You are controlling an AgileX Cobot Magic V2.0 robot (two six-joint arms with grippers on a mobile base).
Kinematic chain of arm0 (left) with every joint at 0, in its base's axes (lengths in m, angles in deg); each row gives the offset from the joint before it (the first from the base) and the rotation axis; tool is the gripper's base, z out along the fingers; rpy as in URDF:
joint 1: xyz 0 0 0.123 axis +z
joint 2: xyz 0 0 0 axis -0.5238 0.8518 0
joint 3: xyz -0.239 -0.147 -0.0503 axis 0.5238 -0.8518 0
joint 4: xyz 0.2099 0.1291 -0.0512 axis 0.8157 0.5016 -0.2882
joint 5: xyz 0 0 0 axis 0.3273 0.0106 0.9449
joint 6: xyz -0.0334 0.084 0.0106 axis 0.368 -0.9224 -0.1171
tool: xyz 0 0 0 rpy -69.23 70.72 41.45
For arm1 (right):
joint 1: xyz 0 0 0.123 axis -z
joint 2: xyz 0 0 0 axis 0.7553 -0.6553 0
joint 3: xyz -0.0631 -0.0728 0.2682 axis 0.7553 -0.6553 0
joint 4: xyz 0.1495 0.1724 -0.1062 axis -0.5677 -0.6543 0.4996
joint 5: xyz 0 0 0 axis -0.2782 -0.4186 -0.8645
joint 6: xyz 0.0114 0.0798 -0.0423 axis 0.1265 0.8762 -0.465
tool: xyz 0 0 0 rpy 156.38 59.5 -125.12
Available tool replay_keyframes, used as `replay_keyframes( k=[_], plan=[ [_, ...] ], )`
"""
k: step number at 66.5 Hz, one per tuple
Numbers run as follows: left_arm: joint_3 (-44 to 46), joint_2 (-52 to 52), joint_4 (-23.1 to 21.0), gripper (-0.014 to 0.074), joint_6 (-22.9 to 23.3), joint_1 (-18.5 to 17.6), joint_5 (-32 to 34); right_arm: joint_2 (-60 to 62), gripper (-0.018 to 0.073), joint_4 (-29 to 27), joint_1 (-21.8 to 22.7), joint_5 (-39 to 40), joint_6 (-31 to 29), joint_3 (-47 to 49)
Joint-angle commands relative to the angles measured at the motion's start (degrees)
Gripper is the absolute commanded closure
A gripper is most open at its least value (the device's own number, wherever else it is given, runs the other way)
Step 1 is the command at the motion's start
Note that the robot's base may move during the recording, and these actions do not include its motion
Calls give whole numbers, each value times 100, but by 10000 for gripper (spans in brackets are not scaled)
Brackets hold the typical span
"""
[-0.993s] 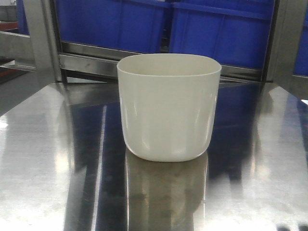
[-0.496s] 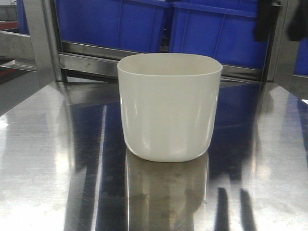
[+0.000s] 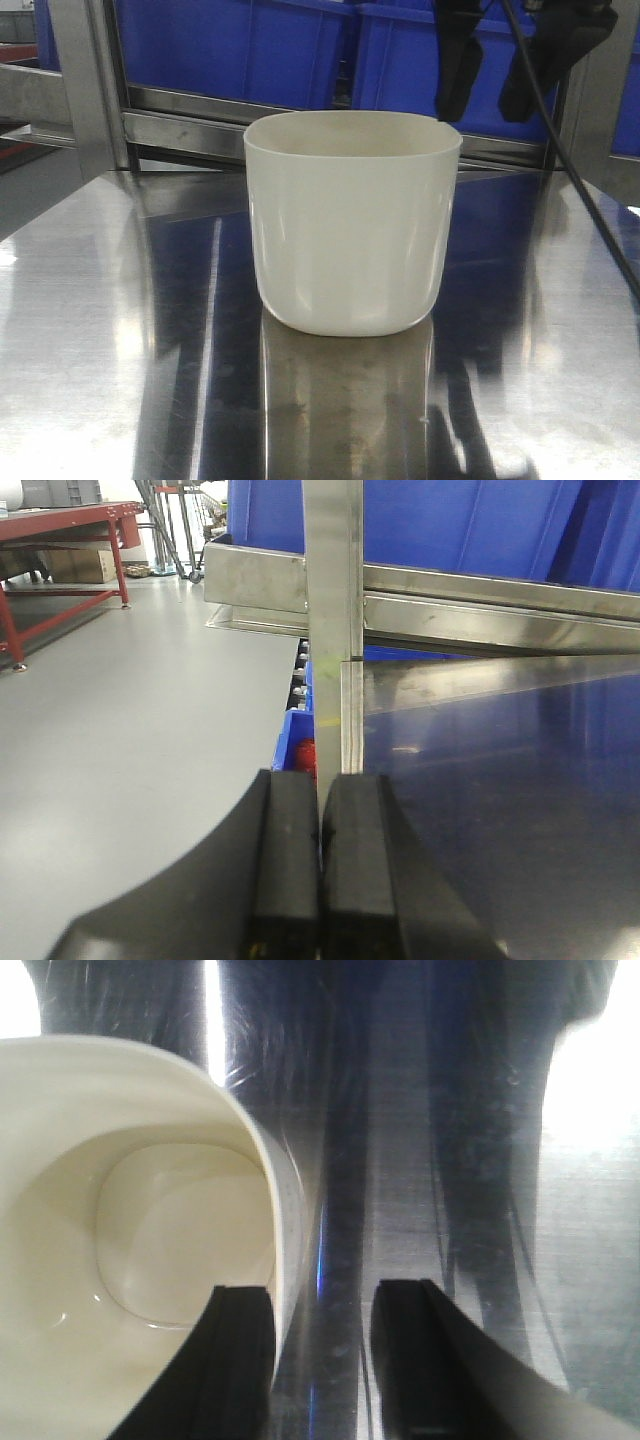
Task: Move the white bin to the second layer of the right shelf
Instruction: 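Reach the right gripper down and pinch the white bin's rim, then lift the white bin off the table with the right gripper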
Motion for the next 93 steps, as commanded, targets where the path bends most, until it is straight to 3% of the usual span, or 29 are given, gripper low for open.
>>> replay_keyframes(
  k=[1, 42, 70, 83, 93],
  plan=[
    [-211, -92, 0, 512, 17, -38, 493, 121, 206, 113, -50, 248, -73, 218],
    [-211, -92, 0, 512, 17, -38, 493, -513, 214, 111, 52, 519, -68, 218],
    [-211, -92, 0, 512, 17, -38, 493, -578, 384, 49, 112, 500, -68, 211],
    [-211, -92, 0, 512, 17, -38, 493, -559, 512, 35, 116, 500, -68, 211],
    [-211, -92, 0, 512, 17, -38, 493, -347, 511, 111, 167, 416, -74, 211]
  ],
)
